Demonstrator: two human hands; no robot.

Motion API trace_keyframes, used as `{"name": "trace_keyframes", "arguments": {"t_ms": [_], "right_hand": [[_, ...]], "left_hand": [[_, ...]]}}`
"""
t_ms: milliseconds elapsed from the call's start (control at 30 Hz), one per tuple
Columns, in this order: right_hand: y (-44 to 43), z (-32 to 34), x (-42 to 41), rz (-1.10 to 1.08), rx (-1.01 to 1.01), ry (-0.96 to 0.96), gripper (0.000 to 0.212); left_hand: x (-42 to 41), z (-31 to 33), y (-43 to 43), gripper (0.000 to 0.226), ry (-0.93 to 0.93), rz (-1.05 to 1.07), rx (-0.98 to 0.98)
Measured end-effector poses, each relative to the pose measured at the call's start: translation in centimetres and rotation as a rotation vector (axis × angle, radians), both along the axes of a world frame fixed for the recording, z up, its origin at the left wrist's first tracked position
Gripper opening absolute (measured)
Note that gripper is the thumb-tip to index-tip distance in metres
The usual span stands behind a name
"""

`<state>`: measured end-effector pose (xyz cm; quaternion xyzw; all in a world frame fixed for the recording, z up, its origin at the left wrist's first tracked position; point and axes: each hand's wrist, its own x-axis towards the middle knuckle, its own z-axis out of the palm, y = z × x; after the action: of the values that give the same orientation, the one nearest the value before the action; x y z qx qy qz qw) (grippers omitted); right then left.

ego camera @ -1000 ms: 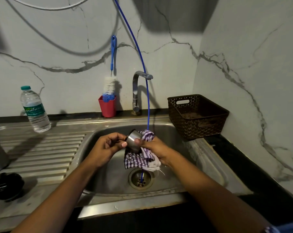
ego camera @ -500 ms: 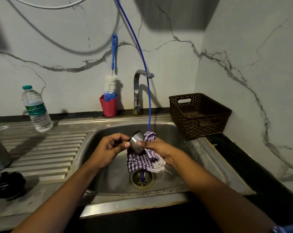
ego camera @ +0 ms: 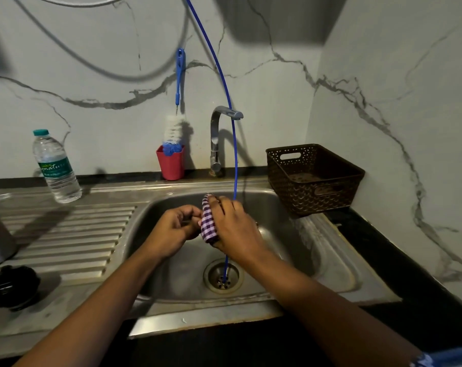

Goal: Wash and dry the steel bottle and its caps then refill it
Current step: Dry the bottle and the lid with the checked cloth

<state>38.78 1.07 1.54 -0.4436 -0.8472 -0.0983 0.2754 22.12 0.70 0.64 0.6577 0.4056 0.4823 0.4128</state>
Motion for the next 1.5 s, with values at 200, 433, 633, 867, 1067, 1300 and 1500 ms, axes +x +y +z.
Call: {"name": "trace_keyframes", "arguments": {"t_ms": [200, 433, 633, 867, 1067, 1300, 1500], "right_hand": [[2.4, -0.6, 2.7, 0.244, -1.343, 0.935, 0.090], [0.3, 1.1, 0.5, -0.001, -0.397, 0.331, 0.095], [2.5, 0.1, 2.7, 0.292, -1.407, 1.092, 0.070], [2.7, 1.0, 3.1, 0.076, -1.346, 1.053, 0.095], [2.2, 0.2, 0.9, 0.065, -0.939, 1.145, 0.043], [1.5, 0.8, 1.7, 0.147, -1.411, 1.205, 0.047], [2.5, 0.8, 2.3, 0.102, -1.098, 1.231, 0.074]], "left_hand": [[-0.3, -0.6, -0.2, 0.017, -0.036, 0.003, 0.058], [0.0, -0.4, 0.2, 0.007, -0.036, 0.039, 0.088], [0.5, -0.1, -0.3, 0.024, -0.087, 0.035, 0.163], [0.1, -0.1, -0.1, 0.007, 0.323, 0.156, 0.483], [0.4, 0.0, -0.1, 0.021, 0.558, 0.242, 0.687], [0.3, 0.3, -0.6, 0.015, 0.594, 0.189, 0.713], [0.7, 0.4, -0.7, 0.018, 0.705, 0.149, 0.763]]}}
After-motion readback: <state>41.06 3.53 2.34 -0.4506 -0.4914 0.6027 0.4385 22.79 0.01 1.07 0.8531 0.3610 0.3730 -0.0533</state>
